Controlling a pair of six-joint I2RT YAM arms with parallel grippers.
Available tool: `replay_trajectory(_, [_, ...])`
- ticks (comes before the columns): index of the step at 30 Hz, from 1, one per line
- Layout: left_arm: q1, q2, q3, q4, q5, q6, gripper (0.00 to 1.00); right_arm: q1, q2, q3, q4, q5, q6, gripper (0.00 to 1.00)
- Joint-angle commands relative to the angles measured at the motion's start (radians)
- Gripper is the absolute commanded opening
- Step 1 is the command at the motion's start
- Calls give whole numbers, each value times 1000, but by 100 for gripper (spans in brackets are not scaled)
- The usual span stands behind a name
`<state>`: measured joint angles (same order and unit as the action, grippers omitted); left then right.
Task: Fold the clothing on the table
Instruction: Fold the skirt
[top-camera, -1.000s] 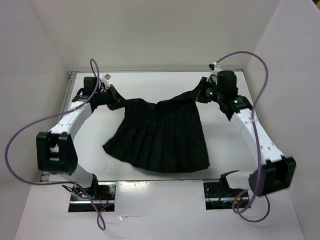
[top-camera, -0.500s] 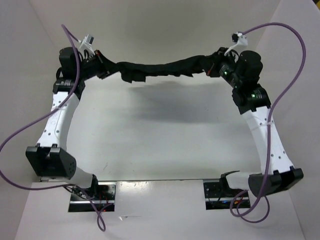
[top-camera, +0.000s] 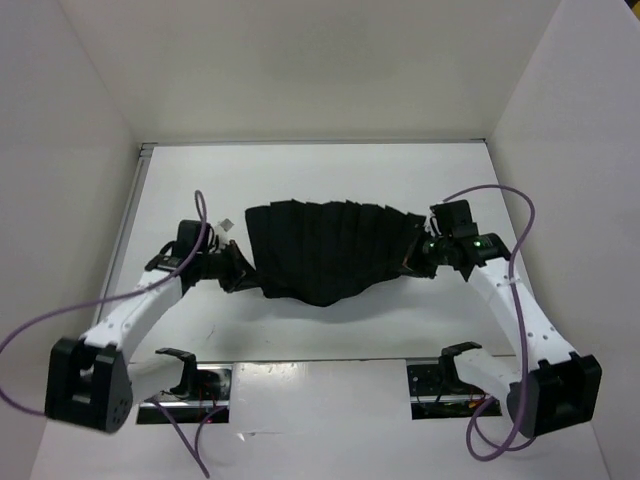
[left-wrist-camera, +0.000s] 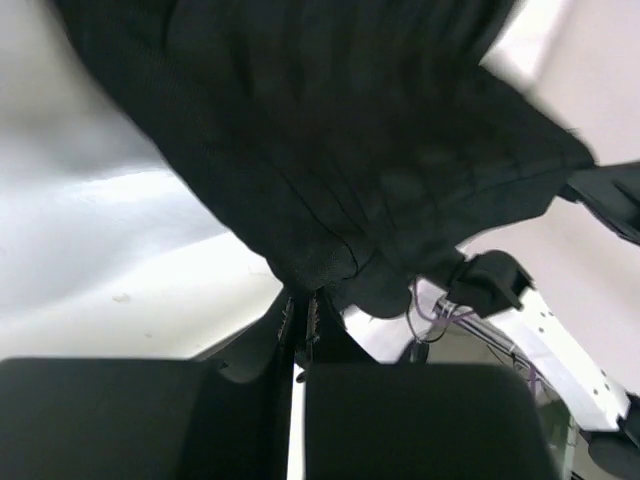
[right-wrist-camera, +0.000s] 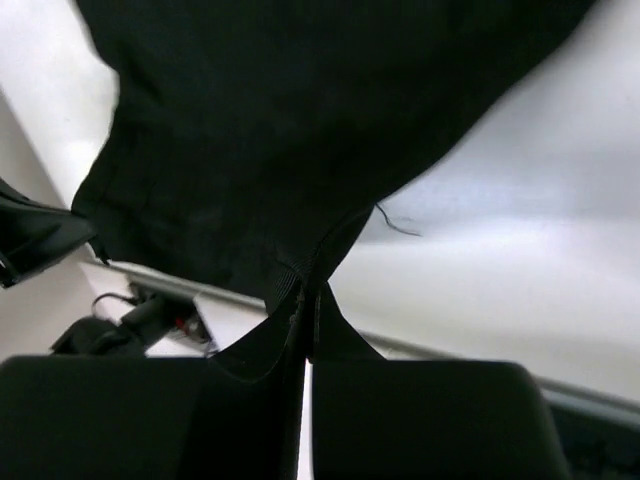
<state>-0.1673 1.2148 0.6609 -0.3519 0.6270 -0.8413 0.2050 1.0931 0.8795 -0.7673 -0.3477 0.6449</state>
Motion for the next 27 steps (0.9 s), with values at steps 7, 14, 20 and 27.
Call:
replay_trajectory(7, [0, -273, 19, -79, -68, -113, 0, 5, -52, 151, -148, 7, 53, 0])
replay_trajectory(14, [0, -29, 204, 25, -128, -74, 0, -35, 4, 231, -55, 114, 64, 0])
replay_trajectory(20, [0, 193, 403, 99, -150, -53, 0, -70, 74, 240, 19, 159, 64, 0])
replay_trajectory(27, [0, 385, 552, 123, -130, -44, 0, -90, 140, 252, 77, 164, 53, 0])
